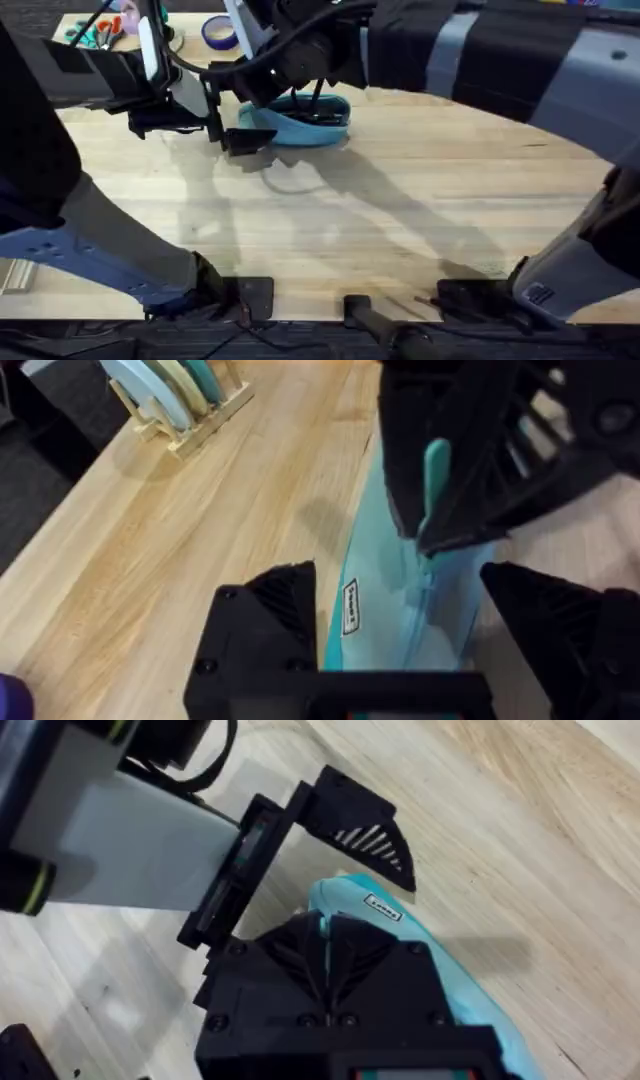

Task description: Unzip the bag, pick up the pens from the table one at a time and place them inside, then zip the bag closed.

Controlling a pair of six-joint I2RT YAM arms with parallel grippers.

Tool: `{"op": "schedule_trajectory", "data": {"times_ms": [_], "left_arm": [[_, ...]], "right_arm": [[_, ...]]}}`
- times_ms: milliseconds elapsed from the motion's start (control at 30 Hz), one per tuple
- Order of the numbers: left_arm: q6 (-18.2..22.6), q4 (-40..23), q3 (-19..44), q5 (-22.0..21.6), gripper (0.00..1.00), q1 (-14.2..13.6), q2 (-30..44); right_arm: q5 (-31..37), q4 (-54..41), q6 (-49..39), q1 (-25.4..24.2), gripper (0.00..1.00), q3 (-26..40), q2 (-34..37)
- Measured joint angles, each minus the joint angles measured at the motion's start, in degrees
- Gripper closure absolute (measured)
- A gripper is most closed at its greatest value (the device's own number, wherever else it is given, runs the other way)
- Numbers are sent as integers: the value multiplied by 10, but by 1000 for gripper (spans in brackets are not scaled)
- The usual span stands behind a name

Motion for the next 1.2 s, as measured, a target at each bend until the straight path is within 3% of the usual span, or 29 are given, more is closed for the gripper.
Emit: {"op": "schedule_trajectory", "data": {"times_ms": [100, 333, 533, 767, 867, 1067, 1200], "left_arm": [[-15, 2, 0, -1, 4, -1, 0], [-28, 1, 0, -3, 101, 0, 0], [-49, 1, 0, -28, 115, 1, 0], [-62, -3, 0, -40, 585, 1, 0], [-64, -3, 0, -42, 716, 1, 0], [-65, -3, 0, -43, 938, 1, 0], [-65, -3, 0, -43, 942, 1, 0]], "right_arm": [[0, 0, 0, 0, 971, 0, 0], [0, 0, 0, 0, 971, 0, 0], [0, 0, 0, 0, 971, 0, 0], [0, 0, 0, 0, 971, 0, 0], [0, 0, 0, 0, 971, 0, 0], [0, -5, 0, 0, 971, 0, 0], [0, -12, 0, -2, 971, 0, 0]]}}
